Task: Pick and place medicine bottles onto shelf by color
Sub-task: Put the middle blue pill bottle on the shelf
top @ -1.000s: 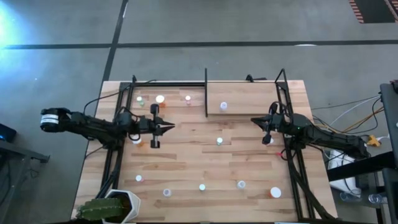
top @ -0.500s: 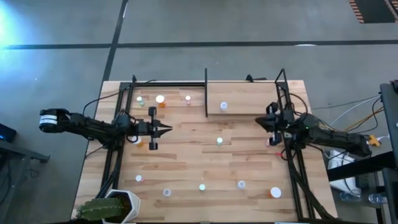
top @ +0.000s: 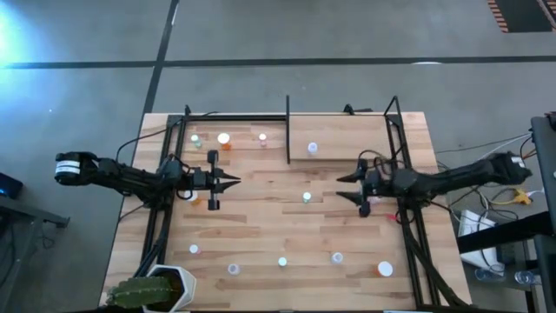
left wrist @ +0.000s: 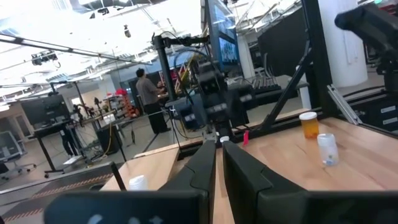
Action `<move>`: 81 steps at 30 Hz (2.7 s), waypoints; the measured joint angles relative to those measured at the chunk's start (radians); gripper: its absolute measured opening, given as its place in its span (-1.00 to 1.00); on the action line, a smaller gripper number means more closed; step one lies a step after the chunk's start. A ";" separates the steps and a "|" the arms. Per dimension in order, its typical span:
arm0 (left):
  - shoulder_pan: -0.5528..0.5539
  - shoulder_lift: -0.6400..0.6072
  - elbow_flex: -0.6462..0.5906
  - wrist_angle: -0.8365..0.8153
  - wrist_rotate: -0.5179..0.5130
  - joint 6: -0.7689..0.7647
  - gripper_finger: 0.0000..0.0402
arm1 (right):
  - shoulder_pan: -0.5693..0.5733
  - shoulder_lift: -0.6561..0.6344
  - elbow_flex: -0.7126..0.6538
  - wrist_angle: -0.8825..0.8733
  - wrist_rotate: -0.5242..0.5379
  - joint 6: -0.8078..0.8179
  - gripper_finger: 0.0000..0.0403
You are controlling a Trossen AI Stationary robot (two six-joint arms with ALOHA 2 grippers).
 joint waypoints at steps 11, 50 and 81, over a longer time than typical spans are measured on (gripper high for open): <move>0.000 0.002 -0.020 0.000 0.000 0.005 -0.93 | 0.031 0.472 0.140 0.206 0.021 0.012 0.51; 0.000 0.007 -0.024 0.001 0.000 -0.028 -0.93 | 0.018 0.848 0.410 0.110 0.069 0.047 -0.21; -0.002 0.007 -0.024 -0.002 0.000 -0.029 -0.93 | -0.372 0.326 0.463 -0.418 0.405 0.129 -0.41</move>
